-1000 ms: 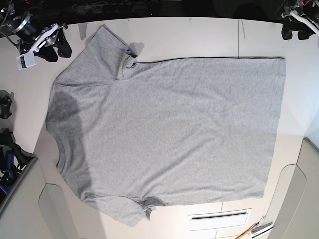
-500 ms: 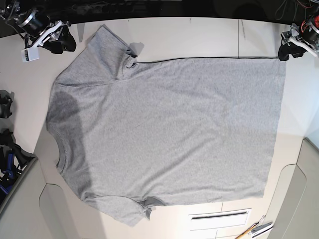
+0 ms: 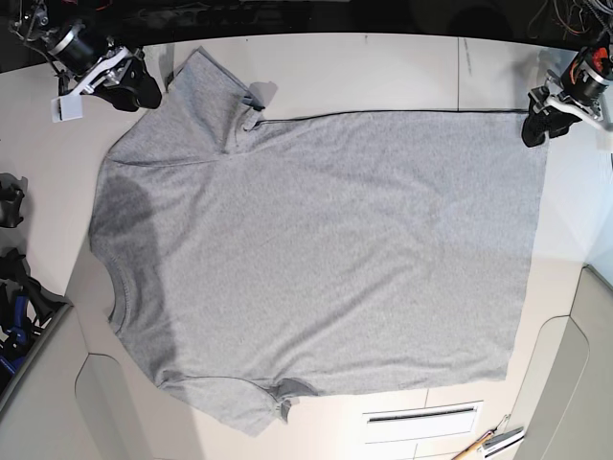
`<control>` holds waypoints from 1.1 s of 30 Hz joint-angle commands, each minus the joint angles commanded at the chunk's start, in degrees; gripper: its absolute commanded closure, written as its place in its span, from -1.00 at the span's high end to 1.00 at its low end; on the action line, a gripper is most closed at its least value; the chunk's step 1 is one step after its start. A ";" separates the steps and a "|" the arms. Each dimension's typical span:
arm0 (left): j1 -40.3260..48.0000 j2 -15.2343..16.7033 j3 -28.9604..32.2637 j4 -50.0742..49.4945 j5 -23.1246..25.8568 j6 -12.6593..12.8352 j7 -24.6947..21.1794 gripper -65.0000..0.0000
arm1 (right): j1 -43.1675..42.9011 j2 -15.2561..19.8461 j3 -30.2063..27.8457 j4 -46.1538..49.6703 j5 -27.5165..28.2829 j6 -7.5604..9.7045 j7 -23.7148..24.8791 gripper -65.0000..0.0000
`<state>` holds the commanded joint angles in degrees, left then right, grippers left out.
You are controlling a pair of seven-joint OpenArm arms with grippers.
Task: Fold the T-shirt properly
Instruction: 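Grasp the shirt's shoulder edge with both grippers at each end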
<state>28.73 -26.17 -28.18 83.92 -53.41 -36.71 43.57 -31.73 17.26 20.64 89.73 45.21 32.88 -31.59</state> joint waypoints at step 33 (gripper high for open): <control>-1.22 -0.52 -1.16 12.92 0.96 -3.29 -2.03 -1.00 | 0.79 -2.54 6.25 17.03 5.90 0.81 -9.38 -1.00</control>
<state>27.51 -26.70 -29.34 96.84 -52.45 -40.00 41.54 -30.94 14.72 26.89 106.76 51.11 33.69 -40.97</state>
